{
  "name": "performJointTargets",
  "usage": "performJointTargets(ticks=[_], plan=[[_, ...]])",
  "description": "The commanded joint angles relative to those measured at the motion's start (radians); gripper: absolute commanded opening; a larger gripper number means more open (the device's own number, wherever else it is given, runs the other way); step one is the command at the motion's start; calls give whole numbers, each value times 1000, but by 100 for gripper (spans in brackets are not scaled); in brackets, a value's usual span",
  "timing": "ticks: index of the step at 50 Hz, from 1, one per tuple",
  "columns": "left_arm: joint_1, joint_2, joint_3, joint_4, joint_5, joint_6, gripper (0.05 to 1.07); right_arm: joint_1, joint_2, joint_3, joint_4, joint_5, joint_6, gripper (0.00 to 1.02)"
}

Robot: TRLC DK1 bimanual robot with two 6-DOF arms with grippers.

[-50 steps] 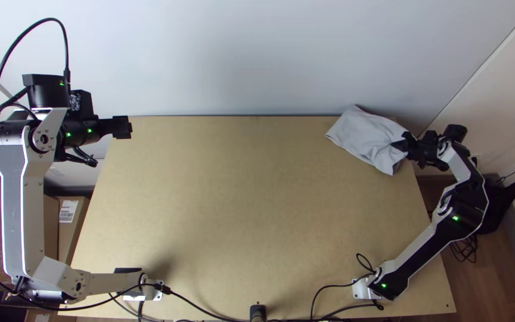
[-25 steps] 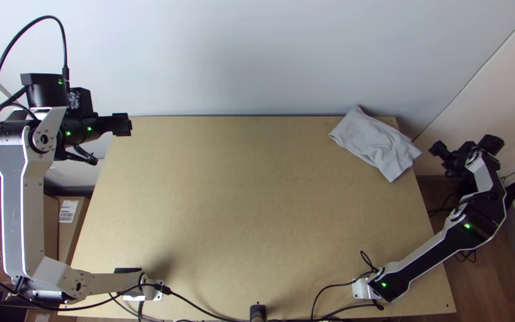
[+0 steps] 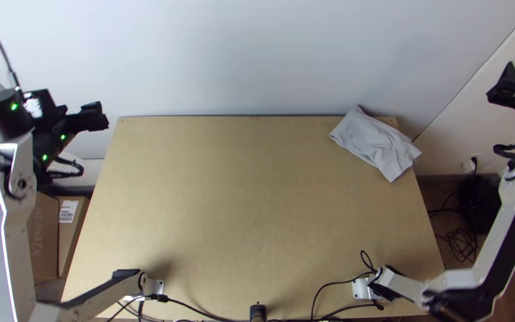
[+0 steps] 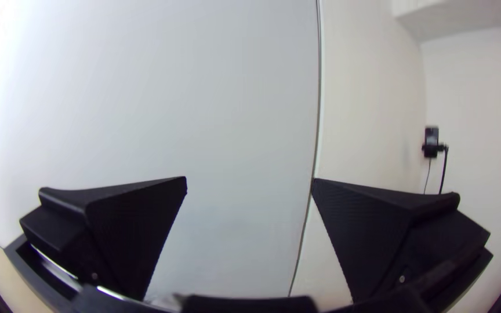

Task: Fold the t-shirt

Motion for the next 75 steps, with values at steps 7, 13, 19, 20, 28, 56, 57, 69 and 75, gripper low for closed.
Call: performJointTargets(ticks=[7,13,19,20,28,56,57,69,75], plan=[[-6,-264,-259,135,-31,11,102,18,-273,-140,42,7,17,99],[3,-420,-420,244,-37,17,102,24,-414,-252,86,7,15,99],[19,-657,-658,522,-82,13,102,27,-635,-466,267,2,11,99],[26,-701,-707,586,-82,11,102,27,-678,-510,312,-3,11,99],[14,-925,-945,780,-68,30,102,30,-954,-759,493,-9,30,99],[14,-1164,-1558,1116,-73,97,102,10,-1261,-1443,622,73,158,99],[14,-1164,-1574,1119,-73,100,102,7,-1261,-1464,622,73,152,99],[12,-1164,-1765,1177,-68,126,102,-22,-1261,-1615,573,74,146,99],[3,-1163,-1811,1171,-63,103,102,-26,-1261,-1615,378,74,176,99]])
